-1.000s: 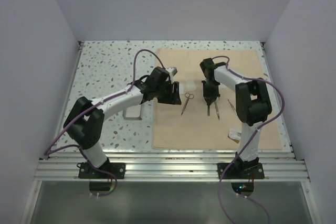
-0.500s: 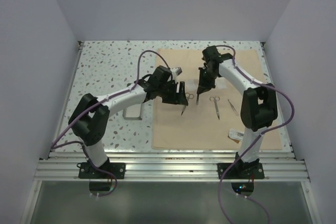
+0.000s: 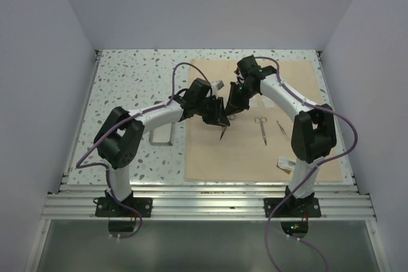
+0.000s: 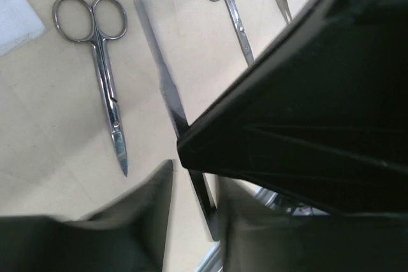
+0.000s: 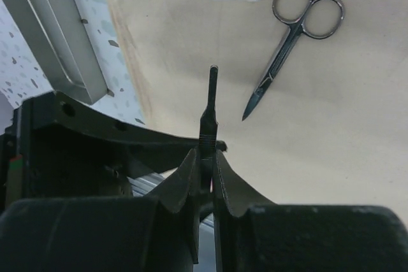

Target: Prepare the surgical pack

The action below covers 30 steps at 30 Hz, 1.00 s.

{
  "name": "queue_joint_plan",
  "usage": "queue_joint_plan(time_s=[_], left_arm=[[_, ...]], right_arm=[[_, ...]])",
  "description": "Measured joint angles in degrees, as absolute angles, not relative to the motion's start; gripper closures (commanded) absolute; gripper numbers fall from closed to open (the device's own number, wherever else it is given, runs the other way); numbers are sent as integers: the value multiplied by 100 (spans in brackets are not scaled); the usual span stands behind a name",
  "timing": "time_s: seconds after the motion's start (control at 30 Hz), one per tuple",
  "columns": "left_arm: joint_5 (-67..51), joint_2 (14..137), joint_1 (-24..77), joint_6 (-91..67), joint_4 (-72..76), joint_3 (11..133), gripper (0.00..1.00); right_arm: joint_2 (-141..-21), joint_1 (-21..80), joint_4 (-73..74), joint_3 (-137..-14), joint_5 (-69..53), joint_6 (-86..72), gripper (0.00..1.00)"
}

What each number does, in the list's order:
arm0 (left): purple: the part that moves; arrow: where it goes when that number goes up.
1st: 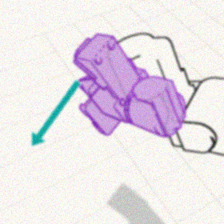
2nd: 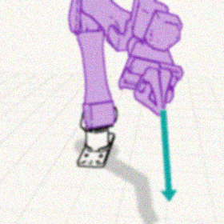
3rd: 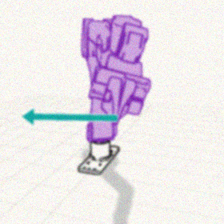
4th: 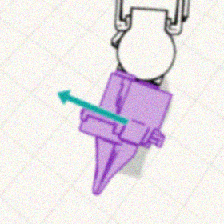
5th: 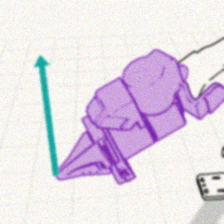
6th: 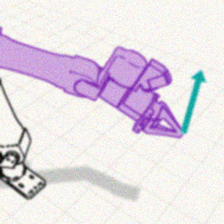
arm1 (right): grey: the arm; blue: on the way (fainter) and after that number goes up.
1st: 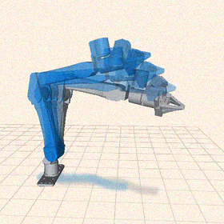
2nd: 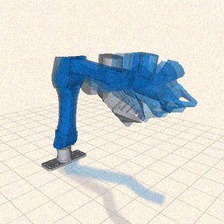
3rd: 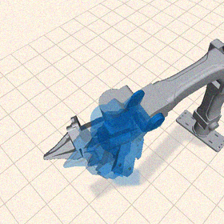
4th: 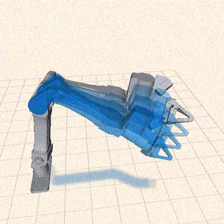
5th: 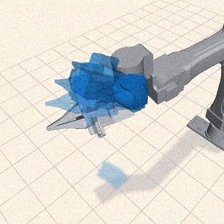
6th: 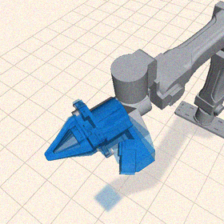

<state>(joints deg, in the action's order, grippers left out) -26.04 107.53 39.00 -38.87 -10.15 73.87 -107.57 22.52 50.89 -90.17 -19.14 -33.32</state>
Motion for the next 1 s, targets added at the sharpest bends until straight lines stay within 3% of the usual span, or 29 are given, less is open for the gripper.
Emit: queue_joint_plan(time_s=[0.03,0.07,0.13,0.17,0.3,0.67,1.0], left_arm=[[-2639,10779,3879,-3916,-1002,7384,91],[-2676,10796,3854,-3948,-993,7387,100],[-2679,10803,3789,-3953,-1002,7382,100],[-2683,10803,3743,-3942,-1004,7382,100],[-2488,10645,3428,-3828,-1179,7207,100],[-773,9220,1986,-2847,-3181,6945,100],[8,9548,1850,-2453,-3935,6801,100]], right_arm=[[-10746,2261,5076,-9017,-1949,-3361,100],[-10739,2265,5057,-9017,-1981,-3387,100],[-10737,2265,5022,-9021,-2029,-3413,95],[-10739,2263,5037,-9037,-2027,-3402,83],[-10750,2224,5288,-9306,-1863,-3249,63],[-10748,1599,5638,-9452,-1074,-2587,59],[-10750,1170,5710,-9137,-799,-2274,55]])
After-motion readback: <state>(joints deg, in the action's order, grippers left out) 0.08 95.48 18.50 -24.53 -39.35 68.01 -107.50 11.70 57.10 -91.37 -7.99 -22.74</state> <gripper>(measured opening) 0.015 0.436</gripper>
